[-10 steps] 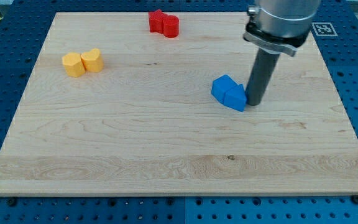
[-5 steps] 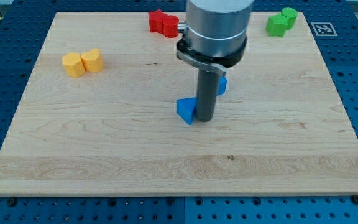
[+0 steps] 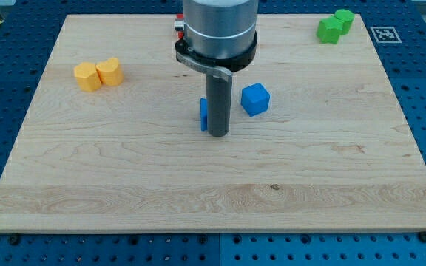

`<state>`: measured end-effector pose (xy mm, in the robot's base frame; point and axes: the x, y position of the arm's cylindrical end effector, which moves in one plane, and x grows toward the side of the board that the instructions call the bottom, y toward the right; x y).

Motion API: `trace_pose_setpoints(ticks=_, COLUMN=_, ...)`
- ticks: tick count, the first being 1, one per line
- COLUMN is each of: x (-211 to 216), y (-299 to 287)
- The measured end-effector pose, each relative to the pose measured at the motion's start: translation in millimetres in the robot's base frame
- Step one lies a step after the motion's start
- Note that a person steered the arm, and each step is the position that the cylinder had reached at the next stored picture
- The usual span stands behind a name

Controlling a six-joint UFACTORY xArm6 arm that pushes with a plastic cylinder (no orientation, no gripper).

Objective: Slide the blue triangle to the top left

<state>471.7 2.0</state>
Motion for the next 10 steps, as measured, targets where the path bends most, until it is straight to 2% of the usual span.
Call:
trace_pose_setpoints(ticks=5, x=-106, y=-74)
trace_pose_setpoints(ticks=6, x=-113, y=-79)
trace_pose_setpoints(ticks=8, x=-126, y=-40)
trace_pose_setpoints(ticks=10, x=-138, y=-35)
